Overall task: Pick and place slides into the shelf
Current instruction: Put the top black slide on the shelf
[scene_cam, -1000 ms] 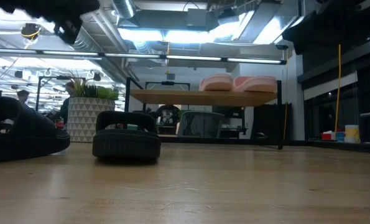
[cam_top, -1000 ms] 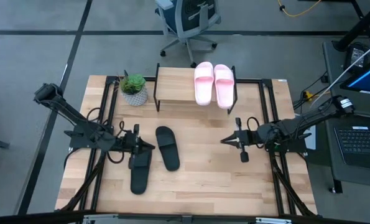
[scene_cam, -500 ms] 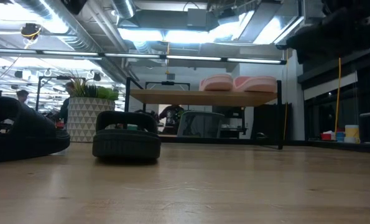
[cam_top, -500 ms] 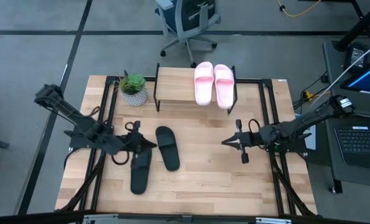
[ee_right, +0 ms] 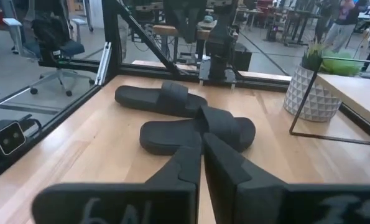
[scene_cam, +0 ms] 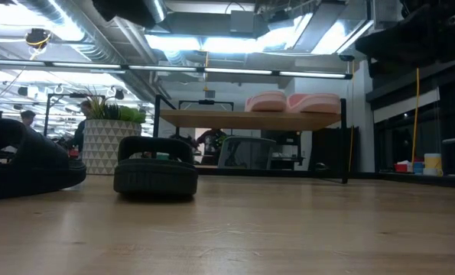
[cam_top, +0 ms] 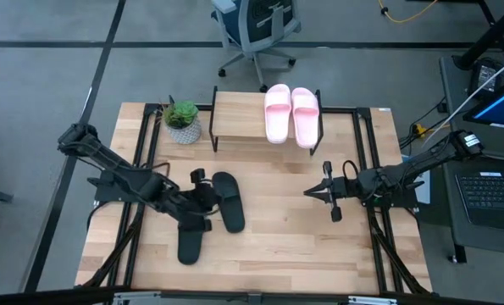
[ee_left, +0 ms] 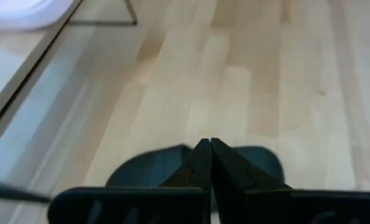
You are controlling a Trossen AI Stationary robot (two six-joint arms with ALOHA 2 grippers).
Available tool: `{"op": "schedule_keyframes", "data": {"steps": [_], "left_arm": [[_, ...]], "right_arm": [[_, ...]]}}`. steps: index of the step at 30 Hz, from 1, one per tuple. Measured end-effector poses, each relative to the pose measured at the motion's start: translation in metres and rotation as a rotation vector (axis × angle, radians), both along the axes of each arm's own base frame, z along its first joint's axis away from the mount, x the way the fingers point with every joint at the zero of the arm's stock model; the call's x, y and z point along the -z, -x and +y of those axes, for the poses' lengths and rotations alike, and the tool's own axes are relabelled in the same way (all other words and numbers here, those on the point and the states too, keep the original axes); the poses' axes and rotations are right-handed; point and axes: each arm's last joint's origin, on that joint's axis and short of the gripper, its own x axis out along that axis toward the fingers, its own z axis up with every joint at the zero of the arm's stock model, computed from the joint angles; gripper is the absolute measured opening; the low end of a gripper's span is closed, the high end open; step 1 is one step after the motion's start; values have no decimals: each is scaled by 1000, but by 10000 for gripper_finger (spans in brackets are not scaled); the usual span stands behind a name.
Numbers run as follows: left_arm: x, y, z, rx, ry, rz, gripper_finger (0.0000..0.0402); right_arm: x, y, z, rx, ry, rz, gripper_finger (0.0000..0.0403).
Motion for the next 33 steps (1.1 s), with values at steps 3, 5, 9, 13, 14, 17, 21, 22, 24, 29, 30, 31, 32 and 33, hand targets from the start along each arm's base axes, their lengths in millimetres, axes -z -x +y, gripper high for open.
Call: {"op": "schedule_keyframes", "data": {"steps": [3,5,9,13,14,17,21,22,24,29,30,31,32,33], "left_arm": [[-1,-8,-2,-48,10,57,0],[1,-14,-3,-58,3,84,0],[9,-27,-6,-64,-13,155,0],[13,-41,-4,-100,5,230,0],[14,-44,-4,-108,11,251,0],[16,-52,-1,-120,20,308,0],[21,-57,2,-135,7,336,0],[21,-58,4,-141,1,343,0],[21,-57,6,-143,-9,355,0],[21,-57,6,-131,-28,357,1],[21,-57,6,-131,-28,358,4],[21,-57,6,-131,-28,357,9],[21,-57,6,-131,-28,357,15],[21,-57,6,-131,-28,358,23]], "right_arm": [[0,0,0,0,0,0,21],[0,0,0,0,0,0,21],[0,0,0,0,1,1,21],[0,0,0,0,1,2,21],[0,0,0,0,1,3,21],[0,0,0,0,2,6,21],[2,0,0,0,9,23,21],[3,0,0,0,11,30,21],[4,0,0,0,15,40,21],[4,0,0,0,15,45,21],[4,0,0,0,15,45,21],[4,0,0,0,15,45,21],[4,0,0,0,15,45,21],[4,0,0,0,15,45,21]]}}
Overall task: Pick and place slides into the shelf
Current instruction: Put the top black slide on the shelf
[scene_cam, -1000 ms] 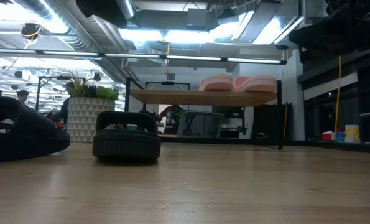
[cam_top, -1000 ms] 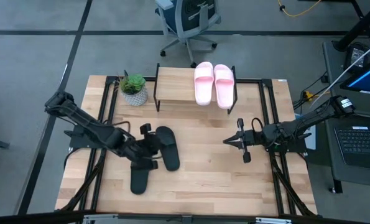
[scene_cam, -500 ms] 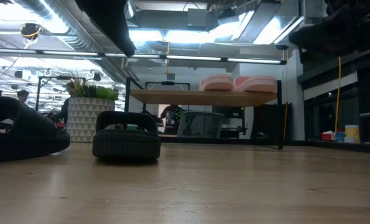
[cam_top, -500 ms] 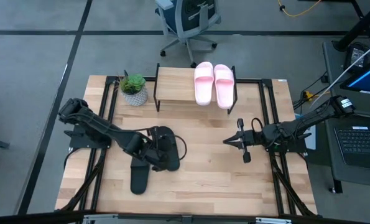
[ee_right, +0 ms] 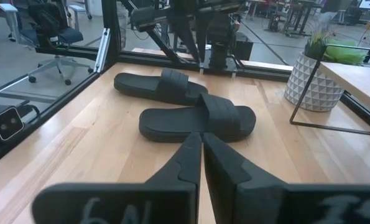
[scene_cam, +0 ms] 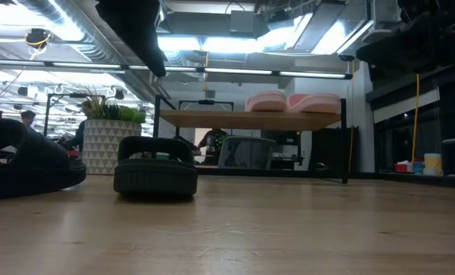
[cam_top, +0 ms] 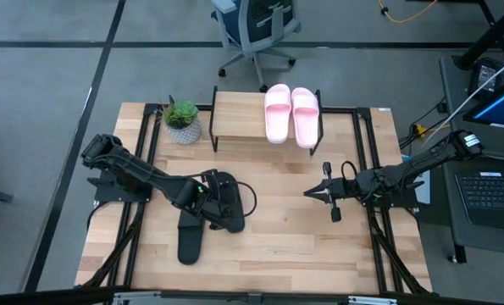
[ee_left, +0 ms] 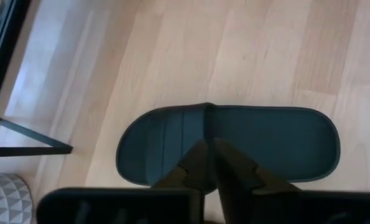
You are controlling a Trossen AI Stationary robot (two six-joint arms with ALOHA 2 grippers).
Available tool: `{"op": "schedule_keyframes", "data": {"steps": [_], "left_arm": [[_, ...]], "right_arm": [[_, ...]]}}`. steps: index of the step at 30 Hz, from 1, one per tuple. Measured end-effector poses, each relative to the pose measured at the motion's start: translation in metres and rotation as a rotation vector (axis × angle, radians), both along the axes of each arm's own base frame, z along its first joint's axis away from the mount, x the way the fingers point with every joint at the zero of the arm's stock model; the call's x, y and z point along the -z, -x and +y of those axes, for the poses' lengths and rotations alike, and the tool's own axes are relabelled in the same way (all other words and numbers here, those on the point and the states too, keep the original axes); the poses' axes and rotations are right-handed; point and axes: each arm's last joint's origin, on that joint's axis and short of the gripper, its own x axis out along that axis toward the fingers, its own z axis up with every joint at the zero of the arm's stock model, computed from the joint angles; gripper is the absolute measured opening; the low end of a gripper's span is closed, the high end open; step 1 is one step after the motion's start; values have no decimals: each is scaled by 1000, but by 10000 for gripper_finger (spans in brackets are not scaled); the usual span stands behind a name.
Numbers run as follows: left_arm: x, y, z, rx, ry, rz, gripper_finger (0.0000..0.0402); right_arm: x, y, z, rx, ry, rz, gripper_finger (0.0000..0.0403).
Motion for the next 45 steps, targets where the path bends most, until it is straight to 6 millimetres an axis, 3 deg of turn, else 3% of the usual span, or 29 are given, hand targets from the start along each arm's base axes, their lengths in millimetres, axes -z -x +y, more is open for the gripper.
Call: {"op": "schedule_keyframes", "data": {"steps": [8,13,20,37,45], "left_arm": [[0,0,0,-5,-14,-7,108],[0,0,-1,-2,-13,-9,137],[2,-4,-6,7,11,-31,141],[54,-21,-16,17,-28,137,141],[66,-25,-8,-17,-94,185,141]], "right_arm": [[0,0,0,0,-1,-1,21],[0,0,0,0,-1,-1,21],[0,0,0,0,-1,-1,21],[2,0,0,1,6,14,21],[2,0,0,1,7,14,21]]}}
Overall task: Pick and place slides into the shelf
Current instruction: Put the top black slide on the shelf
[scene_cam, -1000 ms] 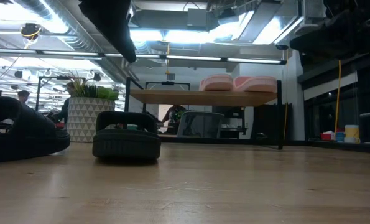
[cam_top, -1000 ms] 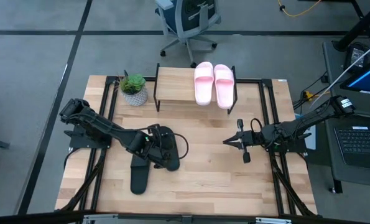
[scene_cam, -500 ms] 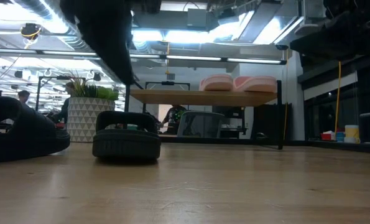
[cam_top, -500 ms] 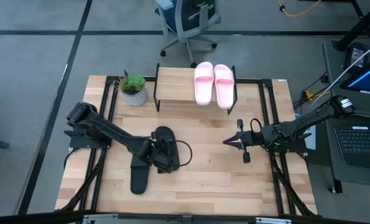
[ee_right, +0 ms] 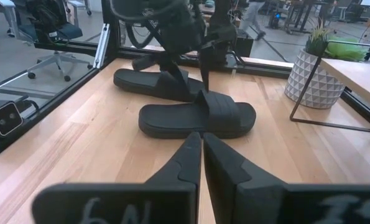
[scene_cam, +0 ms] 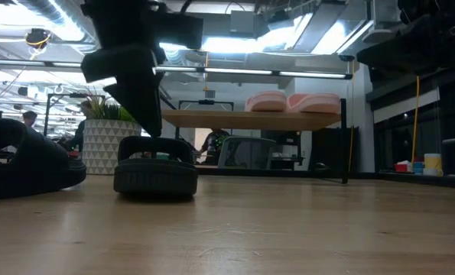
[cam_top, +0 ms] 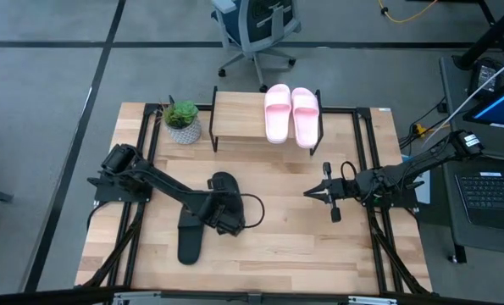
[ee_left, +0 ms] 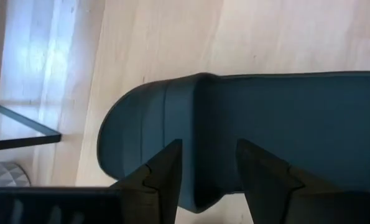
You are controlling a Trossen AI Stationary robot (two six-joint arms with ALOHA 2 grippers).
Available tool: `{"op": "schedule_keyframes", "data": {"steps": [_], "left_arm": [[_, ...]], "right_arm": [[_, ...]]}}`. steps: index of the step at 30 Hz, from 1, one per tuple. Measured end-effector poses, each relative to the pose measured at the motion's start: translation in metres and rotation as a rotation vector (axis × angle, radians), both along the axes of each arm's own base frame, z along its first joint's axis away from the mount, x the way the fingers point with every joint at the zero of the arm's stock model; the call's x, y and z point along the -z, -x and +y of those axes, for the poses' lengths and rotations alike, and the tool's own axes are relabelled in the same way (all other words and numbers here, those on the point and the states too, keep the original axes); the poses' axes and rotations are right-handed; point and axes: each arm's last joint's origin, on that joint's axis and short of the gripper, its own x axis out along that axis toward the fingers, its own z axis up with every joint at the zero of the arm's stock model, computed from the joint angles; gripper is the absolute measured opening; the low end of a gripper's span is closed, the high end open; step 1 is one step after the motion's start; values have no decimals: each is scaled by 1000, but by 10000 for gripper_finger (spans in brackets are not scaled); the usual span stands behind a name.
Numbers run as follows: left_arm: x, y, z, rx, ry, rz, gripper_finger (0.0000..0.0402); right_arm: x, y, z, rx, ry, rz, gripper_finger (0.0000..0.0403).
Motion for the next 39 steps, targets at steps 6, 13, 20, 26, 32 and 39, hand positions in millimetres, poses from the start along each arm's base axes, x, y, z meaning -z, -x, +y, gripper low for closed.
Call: {"op": "schedule_keyframes", "data": {"steps": [6,13,20,26,32,39], "left_arm": [[0,-2,10,-44,-5,-1,141],[0,-3,16,-68,-3,8,141],[1,-3,14,-64,22,16,141],[1,-3,15,-64,24,16,141],[4,-1,15,-65,18,27,133],[9,1,16,-66,13,35,110]], "right_arm": [[0,0,0,0,0,0,21],[0,0,0,0,1,0,21],[0,0,0,0,1,0,21],[0,0,0,0,1,0,21],[0,0,0,0,1,0,21],[0,0,0,0,2,1,21]]}}
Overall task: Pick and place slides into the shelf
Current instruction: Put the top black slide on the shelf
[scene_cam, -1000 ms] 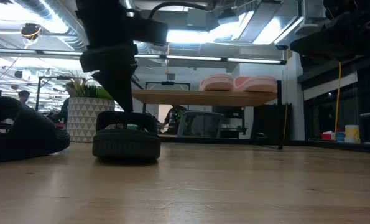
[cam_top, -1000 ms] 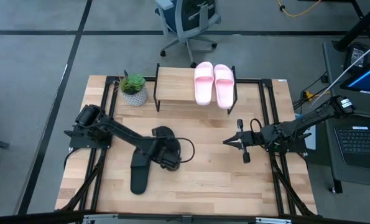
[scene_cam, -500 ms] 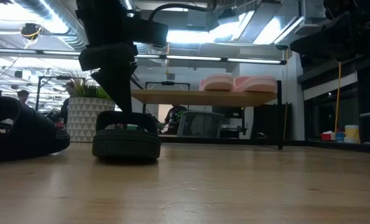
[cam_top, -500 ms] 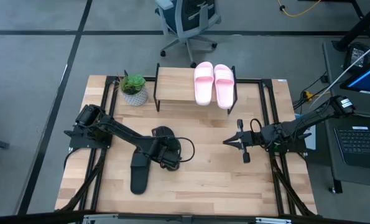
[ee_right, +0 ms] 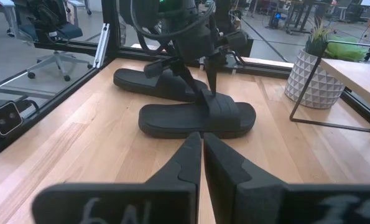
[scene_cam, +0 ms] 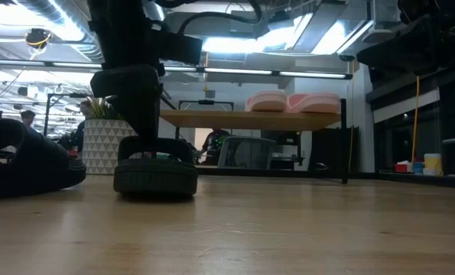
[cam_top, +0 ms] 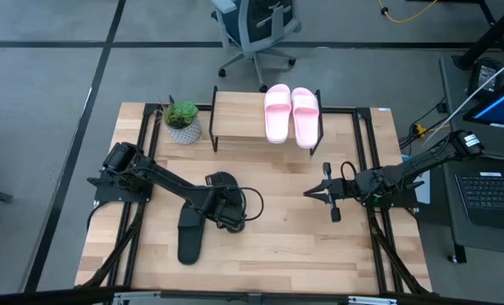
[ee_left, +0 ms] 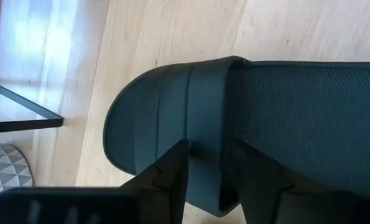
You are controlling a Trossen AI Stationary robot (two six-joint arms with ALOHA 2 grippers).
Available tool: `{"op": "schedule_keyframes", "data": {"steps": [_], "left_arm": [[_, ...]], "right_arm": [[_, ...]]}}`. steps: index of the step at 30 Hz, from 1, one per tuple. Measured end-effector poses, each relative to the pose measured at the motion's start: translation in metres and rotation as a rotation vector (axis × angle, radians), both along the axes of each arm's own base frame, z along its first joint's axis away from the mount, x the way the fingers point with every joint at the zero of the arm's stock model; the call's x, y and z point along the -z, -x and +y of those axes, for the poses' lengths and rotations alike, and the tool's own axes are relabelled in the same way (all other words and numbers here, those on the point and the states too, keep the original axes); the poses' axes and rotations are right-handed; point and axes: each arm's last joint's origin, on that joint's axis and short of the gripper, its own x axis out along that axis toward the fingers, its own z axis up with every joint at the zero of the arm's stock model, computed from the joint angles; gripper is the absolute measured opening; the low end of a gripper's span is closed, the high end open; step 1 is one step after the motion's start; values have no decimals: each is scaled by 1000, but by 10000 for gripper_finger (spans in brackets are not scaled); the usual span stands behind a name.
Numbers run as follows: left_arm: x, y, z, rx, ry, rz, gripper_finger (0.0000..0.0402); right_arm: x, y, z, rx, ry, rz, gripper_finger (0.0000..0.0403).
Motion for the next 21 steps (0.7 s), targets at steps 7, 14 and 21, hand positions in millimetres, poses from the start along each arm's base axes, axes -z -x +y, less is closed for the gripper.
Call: {"op": "schedule_keyframes", "data": {"steps": [7,14,21], "left_arm": [[0,0,1,-5,-1,0,105],[0,-4,6,-21,7,-22,107],[0,-5,11,-34,13,-20,104]], "right_arm": [[0,0,0,0,0,0,21],[0,0,0,0,0,0,21],[0,0,0,0,0,0,21]]}}
